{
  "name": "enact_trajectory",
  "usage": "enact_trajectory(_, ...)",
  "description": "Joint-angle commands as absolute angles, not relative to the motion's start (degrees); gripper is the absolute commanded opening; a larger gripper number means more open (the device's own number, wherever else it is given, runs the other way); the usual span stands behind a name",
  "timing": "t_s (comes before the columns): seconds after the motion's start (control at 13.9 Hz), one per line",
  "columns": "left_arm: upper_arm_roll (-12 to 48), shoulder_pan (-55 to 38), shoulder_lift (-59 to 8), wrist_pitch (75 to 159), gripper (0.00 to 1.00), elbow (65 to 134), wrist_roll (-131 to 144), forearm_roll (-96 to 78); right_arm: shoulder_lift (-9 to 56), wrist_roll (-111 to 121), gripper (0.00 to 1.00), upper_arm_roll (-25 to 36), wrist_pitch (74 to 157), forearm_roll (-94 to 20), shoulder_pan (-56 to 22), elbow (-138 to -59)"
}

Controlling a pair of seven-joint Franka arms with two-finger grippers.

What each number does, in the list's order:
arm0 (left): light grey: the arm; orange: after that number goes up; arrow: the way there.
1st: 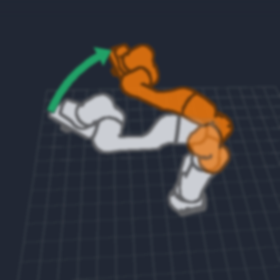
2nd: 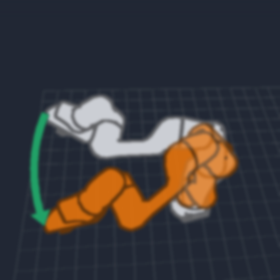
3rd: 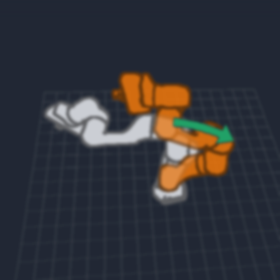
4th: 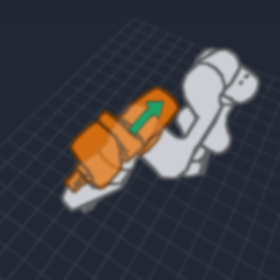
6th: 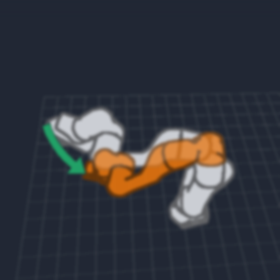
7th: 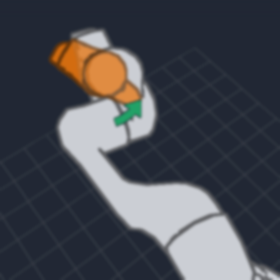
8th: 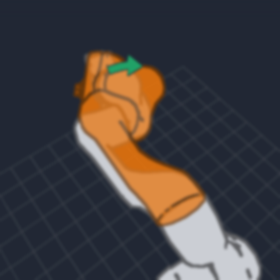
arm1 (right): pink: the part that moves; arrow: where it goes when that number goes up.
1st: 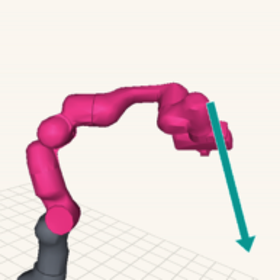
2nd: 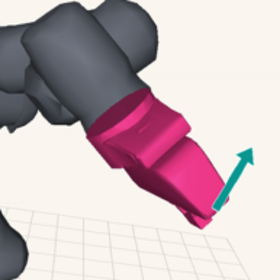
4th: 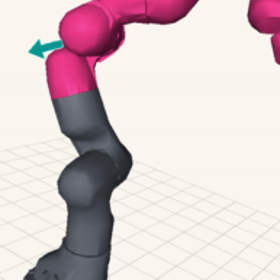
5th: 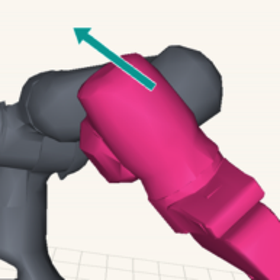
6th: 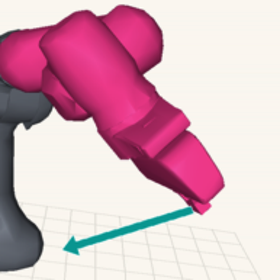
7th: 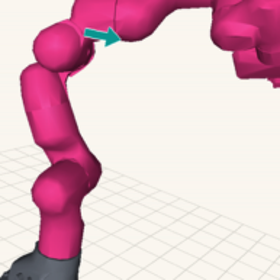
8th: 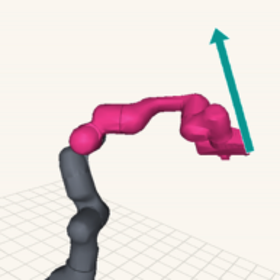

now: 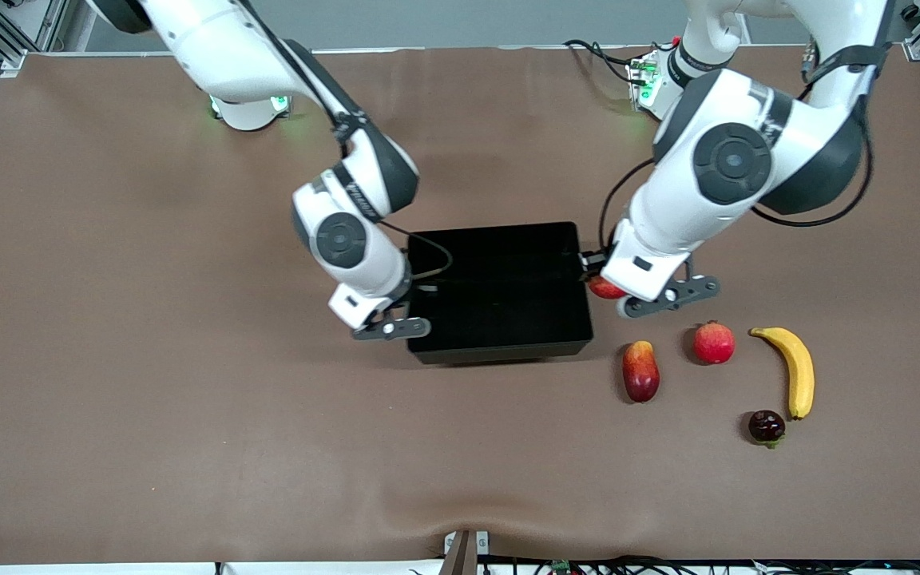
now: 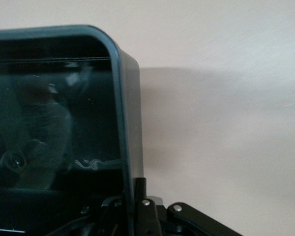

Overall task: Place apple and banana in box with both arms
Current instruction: 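Lift the apple with the left gripper while the right gripper slides the tray, then lower the apple into the tray, open the left gripper, withdraw the right gripper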

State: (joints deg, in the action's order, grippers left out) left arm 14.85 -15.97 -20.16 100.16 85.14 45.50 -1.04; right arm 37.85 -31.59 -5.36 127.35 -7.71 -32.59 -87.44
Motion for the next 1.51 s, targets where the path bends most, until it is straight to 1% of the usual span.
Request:
enact_trajectory(0.0, 14.94, -17.05, -20.13, 108.07, 0.0, 92.69, 49.38, -1.41, 42.26, -35.86, 0.0, -4.75, 129.46, -8.09, -35.41, -82.37)
enact_trajectory(0.22, 14.85, -17.58, -19.78, 117.14, 0.0, 102.45, 50.89, -1.32, 45.43, -35.77, 0.0, -4.4, 129.55, -6.69, -36.38, -79.2)
enact_trajectory(0.29, 14.77, -17.4, -19.6, 119.25, 0.0, 105.35, 50.89, -0.97, 45.87, -35.77, 0.2, -4.48, 129.55, -5.11, -36.39, -79.02)
enact_trajectory(0.36, 14.77, -17.23, -19.51, 121.01, 0.0, 107.47, 50.98, -0.01, 45.88, -35.86, 0.68, -4.48, 129.55, -4.4, -36.39, -79.01)
enact_trajectory(0.43, 14.77, -17.23, -19.6, 122.33, 0.0, 109.06, 51.15, 0.26, 45.88, -35.86, 1.0, -4.48, 129.55, -4.31, -36.39, -79.01)
enact_trajectory(0.57, 14.85, -17.14, -20.3, 125.75, 0.0, 110.91, 51.94, 0.35, 45.79, -35.77, 1.0, -4.48, 129.46, -4.13, -36.3, -79.01)
enact_trajectory(1.08, 14.59, -17.75, -26.27, 133.67, 0.0, 111.09, 54.58, 0.44, 44.04, -35.69, 1.0, -4.13, 128.94, -4.31, -34.81, -79.01)
enact_trajectory(1.29, 14.41, -17.49, -28.56, 134.12, 0.0, 111.01, 54.84, 4.11, 39.65, -34.9, 1.0, -4.13, 126.66, -4.48, -30.25, -79.45)
enact_trajectory(1.43, 14.41, -17.4, -29.79, 134.3, 0.0, 110.83, 55.37, 5.01, 36.49, -34.11, 1.0, -4.13, 121.67, -4.48, -27.78, -79.8)
